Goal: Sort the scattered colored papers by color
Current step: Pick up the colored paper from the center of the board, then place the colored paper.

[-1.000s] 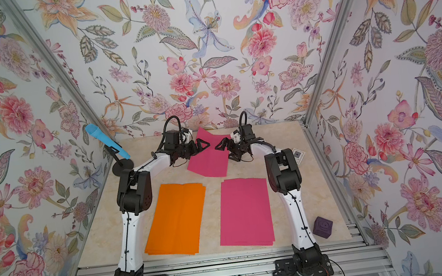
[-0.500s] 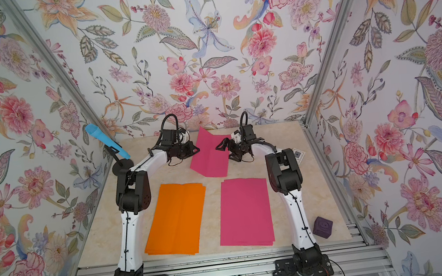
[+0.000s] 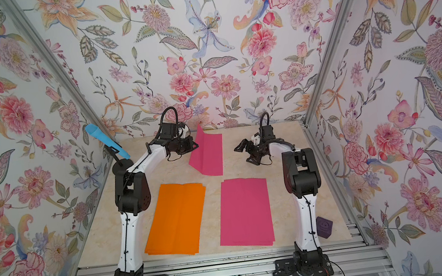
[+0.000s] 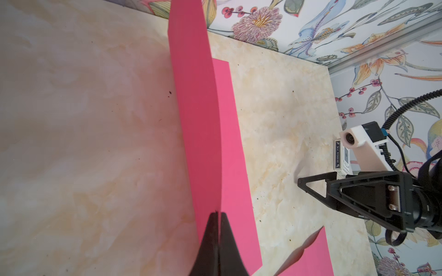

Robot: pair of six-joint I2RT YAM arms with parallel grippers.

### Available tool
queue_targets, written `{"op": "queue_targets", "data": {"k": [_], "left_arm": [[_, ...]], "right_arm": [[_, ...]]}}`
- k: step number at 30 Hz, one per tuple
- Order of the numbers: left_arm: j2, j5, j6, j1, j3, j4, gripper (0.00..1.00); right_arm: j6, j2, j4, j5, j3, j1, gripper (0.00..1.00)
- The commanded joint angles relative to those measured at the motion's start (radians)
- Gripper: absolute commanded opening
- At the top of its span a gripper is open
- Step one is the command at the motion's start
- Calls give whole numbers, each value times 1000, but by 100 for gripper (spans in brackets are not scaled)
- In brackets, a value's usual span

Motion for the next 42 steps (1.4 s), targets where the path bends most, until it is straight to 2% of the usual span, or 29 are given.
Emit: {"op": "queue_targets", "data": {"k": [1,7,14,24,26,31,34,39,42], "left_arm": [[-116,-38,24,-74,62,-34,0],[-195,-40,-6,-176,70,-18,0],[-304,-73,-28,-267,-12,48,0],[-512,-15,-153,-390,-319,370,0],[-572,-13,-201,-412,-441,497,0],[-714,11,-521,-449,-938,1145,0],[-725,6,-650,-472,-1118,1395,0],[-691,-52,-741,-516,-1292,1561,0],[-658,-104,-768,-549,-1345,1624,0]], "right_arm": [[-34,-123,-16,30,-65,-8,100],[-40,-285,13,38,-231,-39,100],[-11,-479,68,21,-410,-77,100],[75,-749,176,-61,-659,-182,100],[82,-790,179,-68,-689,-197,100],[77,-871,153,-72,-733,-228,100],[58,-908,118,-63,-744,-245,100],[28,-948,77,-63,-763,-266,100],[12,-964,61,-66,-775,-269,100]]}}
